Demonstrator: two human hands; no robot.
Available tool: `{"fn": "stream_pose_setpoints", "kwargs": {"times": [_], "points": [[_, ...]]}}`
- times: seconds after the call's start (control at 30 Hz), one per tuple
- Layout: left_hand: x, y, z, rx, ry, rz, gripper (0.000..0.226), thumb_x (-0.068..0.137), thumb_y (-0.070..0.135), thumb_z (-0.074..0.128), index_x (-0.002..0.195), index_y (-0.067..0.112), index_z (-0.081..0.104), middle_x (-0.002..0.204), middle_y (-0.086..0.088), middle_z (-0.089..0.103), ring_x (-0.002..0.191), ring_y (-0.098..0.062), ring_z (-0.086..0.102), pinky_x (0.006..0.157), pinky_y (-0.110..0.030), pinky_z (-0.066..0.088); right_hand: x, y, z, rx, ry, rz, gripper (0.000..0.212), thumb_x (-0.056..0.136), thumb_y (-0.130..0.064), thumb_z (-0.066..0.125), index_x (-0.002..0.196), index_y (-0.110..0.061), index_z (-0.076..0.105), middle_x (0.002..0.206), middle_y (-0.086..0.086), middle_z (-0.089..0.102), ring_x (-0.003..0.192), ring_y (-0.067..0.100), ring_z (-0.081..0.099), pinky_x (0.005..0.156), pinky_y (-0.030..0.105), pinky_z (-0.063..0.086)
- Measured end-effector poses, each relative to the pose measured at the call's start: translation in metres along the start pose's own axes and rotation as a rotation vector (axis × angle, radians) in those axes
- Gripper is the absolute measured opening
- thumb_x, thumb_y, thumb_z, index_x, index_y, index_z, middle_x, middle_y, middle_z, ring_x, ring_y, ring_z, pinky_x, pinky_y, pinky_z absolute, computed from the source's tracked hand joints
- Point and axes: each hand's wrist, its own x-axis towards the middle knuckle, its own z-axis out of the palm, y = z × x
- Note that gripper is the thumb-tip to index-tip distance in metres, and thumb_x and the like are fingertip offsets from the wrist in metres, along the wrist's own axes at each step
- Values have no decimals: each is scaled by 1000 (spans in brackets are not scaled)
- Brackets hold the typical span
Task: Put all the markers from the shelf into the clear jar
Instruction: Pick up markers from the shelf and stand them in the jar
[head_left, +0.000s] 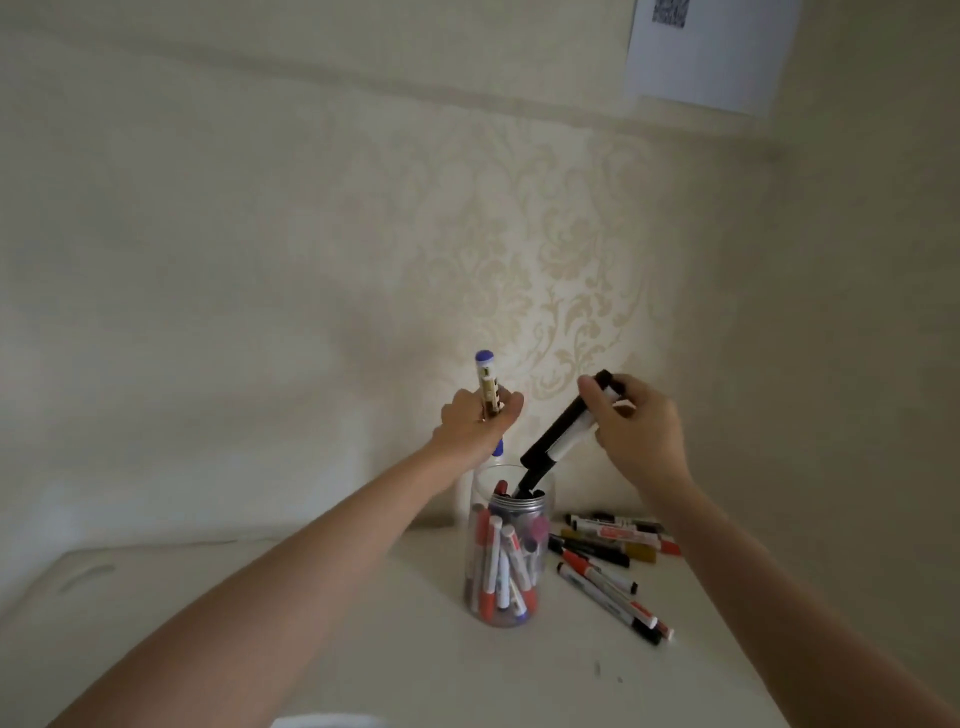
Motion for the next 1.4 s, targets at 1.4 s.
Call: {"fn": "stream_pose_setpoints", "kwargs": {"times": [1.4], "points": [[23,-61,17,138,-217,-50,29,95,36,64,124,33,68,132,8,64,115,-11,61,92,-23,48,9,41,27,-457,-308,-67,21,83,-33,71,99,-19,72,79,-12,67,65,2,63,61,14,48]]}}
